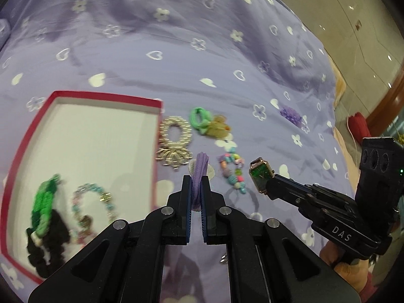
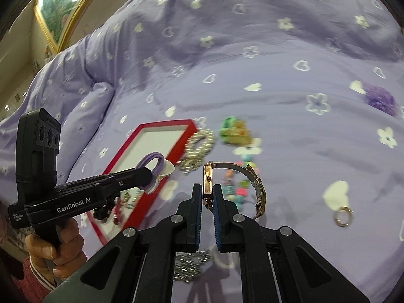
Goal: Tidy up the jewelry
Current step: 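Carry the hair tie into the tray and open the left tool while the right tool releases the watch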
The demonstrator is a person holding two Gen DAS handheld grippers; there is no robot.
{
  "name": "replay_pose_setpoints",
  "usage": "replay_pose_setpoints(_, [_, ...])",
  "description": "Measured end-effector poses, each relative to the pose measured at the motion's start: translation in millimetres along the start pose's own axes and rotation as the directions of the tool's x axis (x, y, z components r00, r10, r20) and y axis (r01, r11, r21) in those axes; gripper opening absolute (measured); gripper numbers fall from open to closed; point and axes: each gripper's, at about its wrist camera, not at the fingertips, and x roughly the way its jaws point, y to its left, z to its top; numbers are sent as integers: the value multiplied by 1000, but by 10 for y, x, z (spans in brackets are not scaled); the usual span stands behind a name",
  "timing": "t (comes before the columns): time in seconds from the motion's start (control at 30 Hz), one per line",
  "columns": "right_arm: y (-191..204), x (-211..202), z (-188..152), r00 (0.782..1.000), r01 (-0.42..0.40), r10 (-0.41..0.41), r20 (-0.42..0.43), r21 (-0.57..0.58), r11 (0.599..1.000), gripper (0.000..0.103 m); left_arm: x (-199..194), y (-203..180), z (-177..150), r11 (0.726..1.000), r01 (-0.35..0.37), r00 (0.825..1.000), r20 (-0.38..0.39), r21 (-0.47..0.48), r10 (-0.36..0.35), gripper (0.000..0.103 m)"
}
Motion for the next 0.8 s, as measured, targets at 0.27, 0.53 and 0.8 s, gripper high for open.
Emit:
replay_pose_setpoints(0.27, [414,226,47,998,-53,51,-30,-61,997,8,-180,341,-103,997,-32,999,23,-66,33,5])
replay_pose_setpoints(0.53, [844,487,135,993,-111,103,-64,-128,986,8,-355,779,-95,987,-75,995,49,-140,82,5])
replay_pose_setpoints(0.8, [1178,978,188,984,-135,111,-136,-184,973,8,-404,1293,30,971,-128,989,48,-204,141,5])
